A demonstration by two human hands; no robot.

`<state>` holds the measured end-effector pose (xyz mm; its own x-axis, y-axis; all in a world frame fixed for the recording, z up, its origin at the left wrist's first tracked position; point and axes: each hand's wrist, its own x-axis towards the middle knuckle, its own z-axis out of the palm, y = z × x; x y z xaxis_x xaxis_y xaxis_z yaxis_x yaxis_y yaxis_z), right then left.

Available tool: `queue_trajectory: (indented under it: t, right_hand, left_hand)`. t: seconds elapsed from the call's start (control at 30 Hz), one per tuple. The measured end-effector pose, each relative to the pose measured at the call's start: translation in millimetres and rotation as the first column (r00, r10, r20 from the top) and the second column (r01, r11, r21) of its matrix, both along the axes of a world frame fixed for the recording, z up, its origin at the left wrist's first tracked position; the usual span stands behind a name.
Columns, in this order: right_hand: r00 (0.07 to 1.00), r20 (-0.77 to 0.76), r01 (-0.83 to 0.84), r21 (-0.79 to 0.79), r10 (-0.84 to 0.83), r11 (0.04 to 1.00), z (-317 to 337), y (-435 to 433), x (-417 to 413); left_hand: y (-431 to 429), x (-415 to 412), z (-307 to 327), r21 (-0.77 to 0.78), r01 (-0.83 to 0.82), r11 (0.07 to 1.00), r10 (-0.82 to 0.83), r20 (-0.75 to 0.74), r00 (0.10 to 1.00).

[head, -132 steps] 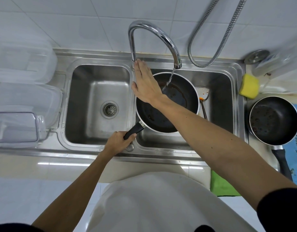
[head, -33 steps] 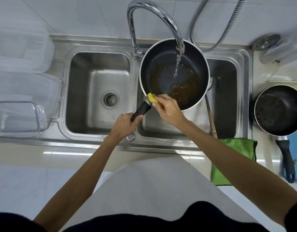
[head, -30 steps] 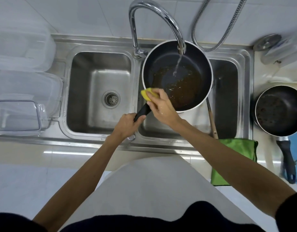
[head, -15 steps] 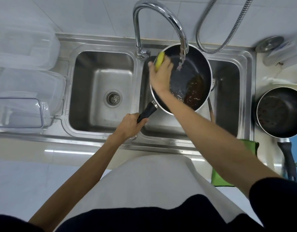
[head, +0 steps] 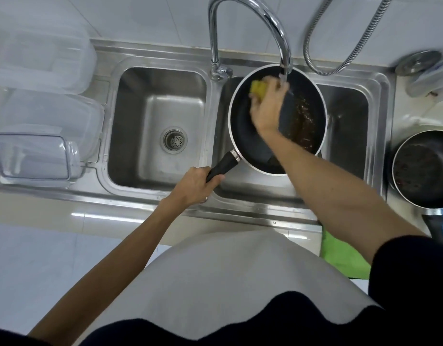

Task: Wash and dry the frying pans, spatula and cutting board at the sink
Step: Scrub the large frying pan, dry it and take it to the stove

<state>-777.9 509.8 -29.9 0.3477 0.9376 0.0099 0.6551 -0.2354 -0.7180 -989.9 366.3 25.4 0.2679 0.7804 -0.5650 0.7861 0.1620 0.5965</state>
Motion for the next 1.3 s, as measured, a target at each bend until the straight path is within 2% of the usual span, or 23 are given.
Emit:
queue_trajectory:
  t: [0.07,0.1,0.17,0.23,0.3,0.33,0.4,0.47,0.53,0.6,0.7,0.77,0.83,0.93,1.03,1.1,1.13,1.2,1.27,1.3]
  right_hand:
    - [0.986,0.123,0.111,0.006,-0.111,0.994,-0.5,13.8,20.0]
    - [0.969,0.226,0.113,-0.033,-0.103,0.993,-1.3,13.2,25.2]
    - [0.921,0.390,0.037,-0.128,0.016,0.991,-6.5,-7.6,21.5]
    - [0.919,0.336,-0.181,-0.099,0.205,0.978,-10.9,-41.1,4.7]
    - [0.876,0.214,-0.445,0.014,0.432,0.895,-21.2,-68.0,-5.7]
    - [0.860,0.144,-0.501,0.060,0.489,0.863,-23.1,-74.1,-7.4]
    - [0.878,-0.011,-0.477,0.081,0.479,0.875,-19.3,-77.4,-8.3]
    - [0.881,-0.078,-0.462,0.056,0.466,0.885,-17.1,-82.6,-6.2]
    - [0.847,-0.040,-0.529,0.047,0.530,0.848,-21.2,-92.4,7.4]
    - [0.820,0.070,-0.570,0.000,0.569,0.822,-33.8,-101.0,38.6]
    - [0.781,0.235,-0.548,-0.185,0.578,0.816,-48.4,-101.6,84.9]
    - [0.799,0.221,-0.524,-0.201,0.559,0.828,-51.0,-103.4,86.5]
    - [0.828,0.124,-0.538,-0.097,0.546,0.838,-41.8,-110.5,60.2]
    - [0.898,-0.086,-0.431,0.025,0.431,0.902,-17.4,-101.1,6.0]
    - [0.958,-0.241,-0.180,-0.073,0.158,0.981,11.4,-60.6,-31.7]
    - [0.935,-0.353,-0.006,-0.123,-0.038,0.992,33.4,-25.1,-41.8]
    - [0.895,-0.419,0.096,-0.160,-0.156,0.982,43.4,-5.8,-40.3]
    - [0.732,-0.551,0.279,-0.293,-0.401,0.914,59.0,26.7,-29.0]
    - [0.548,-0.653,0.343,-0.394,-0.522,0.853,69.0,38.8,-15.7]
    - [0.500,-0.678,0.362,-0.401,-0.539,0.841,71.9,38.5,-11.9]
  left_hand:
    - [-1.1,-4.4,1.2,0.005,0.000,1.000,0.000,-0.022,1.000]
    - [-0.7,-4.5,1.5,0.006,0.000,1.000,0.001,-0.027,1.000]
    - [2.5,-1.7,0.7,0.008,-0.012,1.000,0.013,-0.019,1.000]
    - [9.2,1.0,-0.8,0.014,-0.029,0.999,0.029,-0.019,0.999]
    - [14.7,0.6,-1.9,0.024,-0.028,0.999,0.028,-0.023,0.999]
    - [16.6,-0.1,-2.7,0.029,-0.024,0.999,0.025,-0.032,0.999]
    - [19.8,-1.3,-4.1,0.022,-0.030,0.999,0.031,-0.057,0.998]
    - [21.3,-2.8,-5.5,0.019,-0.044,0.999,0.046,-0.067,0.997]
    - [22.4,-4.9,-7.0,0.021,-0.061,0.998,0.062,-0.064,0.996]
    - [23.3,-9.1,-7.6,0.032,-0.074,0.997,0.076,-0.065,0.995]
    - [24.1,-13.7,-6.8,0.036,-0.072,0.997,0.074,-0.071,0.995]
    - [24.8,-11.8,-5.8,0.036,-0.056,0.998,0.058,-0.063,0.996]
    - [24.2,-7.5,-5.2,0.037,-0.053,0.998,0.055,-0.059,0.997]
    - [21.6,-0.8,-4.5,0.048,-0.036,0.998,0.040,-0.077,0.996]
    - [17.2,1.1,-5.4,0.070,-0.006,0.998,0.013,-0.101,0.995]
    - [14.2,-1.6,-5.4,0.089,0.027,0.996,-0.016,-0.120,0.993]
    - [12.2,-3.3,-5.1,0.103,0.045,0.994,-0.031,-0.135,0.990]
    - [8.4,-5.3,-4.1,0.138,0.072,0.988,-0.047,-0.181,0.982]
    - [6.4,-5.4,-3.6,0.177,0.115,0.977,-0.071,-0.238,0.969]
    - [6.5,-4.8,-3.1,0.196,0.145,0.970,-0.089,-0.269,0.959]
